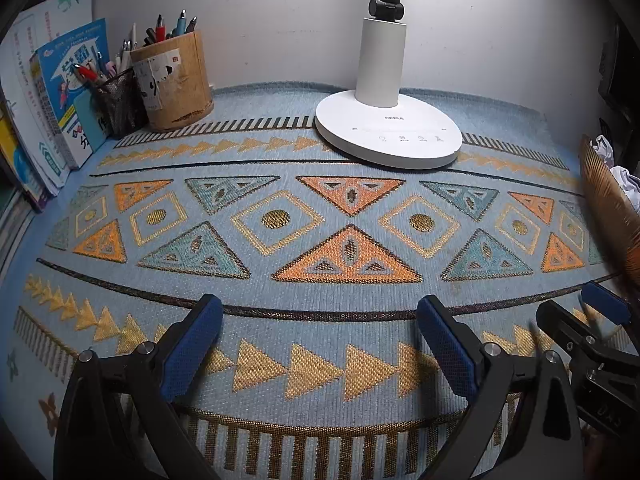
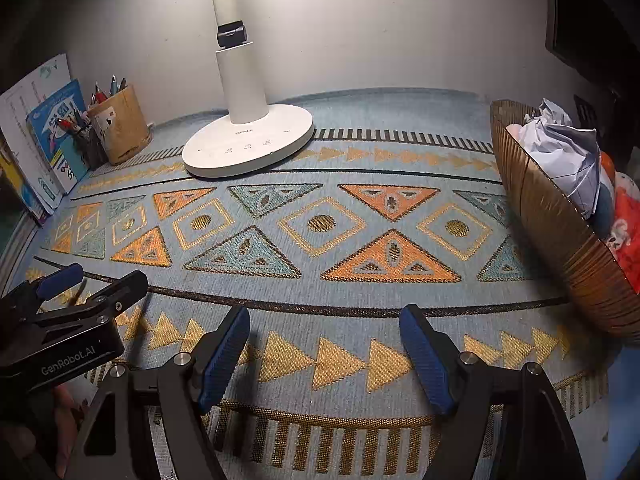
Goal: Organize objects
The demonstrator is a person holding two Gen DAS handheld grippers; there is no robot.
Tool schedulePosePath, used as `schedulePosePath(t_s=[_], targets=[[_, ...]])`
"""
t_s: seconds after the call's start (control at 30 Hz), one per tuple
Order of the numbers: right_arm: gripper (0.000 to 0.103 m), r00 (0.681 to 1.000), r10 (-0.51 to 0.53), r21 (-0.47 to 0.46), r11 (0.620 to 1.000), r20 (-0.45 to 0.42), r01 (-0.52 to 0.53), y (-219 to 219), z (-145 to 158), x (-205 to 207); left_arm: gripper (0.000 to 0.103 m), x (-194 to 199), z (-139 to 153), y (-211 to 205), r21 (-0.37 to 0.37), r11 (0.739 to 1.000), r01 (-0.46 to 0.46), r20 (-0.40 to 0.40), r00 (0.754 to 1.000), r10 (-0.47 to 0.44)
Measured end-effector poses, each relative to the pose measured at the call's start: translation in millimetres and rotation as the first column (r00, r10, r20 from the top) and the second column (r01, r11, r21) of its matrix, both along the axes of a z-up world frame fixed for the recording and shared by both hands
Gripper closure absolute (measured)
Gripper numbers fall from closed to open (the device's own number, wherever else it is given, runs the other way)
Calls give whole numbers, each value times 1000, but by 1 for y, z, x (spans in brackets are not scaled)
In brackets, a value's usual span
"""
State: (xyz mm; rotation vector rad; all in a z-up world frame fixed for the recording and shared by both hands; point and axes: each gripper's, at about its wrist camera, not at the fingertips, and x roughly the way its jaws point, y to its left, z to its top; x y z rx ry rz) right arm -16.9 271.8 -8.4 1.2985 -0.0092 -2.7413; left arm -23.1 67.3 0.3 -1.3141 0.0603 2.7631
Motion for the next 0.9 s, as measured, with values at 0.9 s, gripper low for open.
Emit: schedulePosePath(t_s=[0.9], targets=[[27, 1000, -9, 18, 1000, 22, 9, -4, -4, -2, 2, -8, -7, 0, -23, 999, -38, 42, 998, 39]])
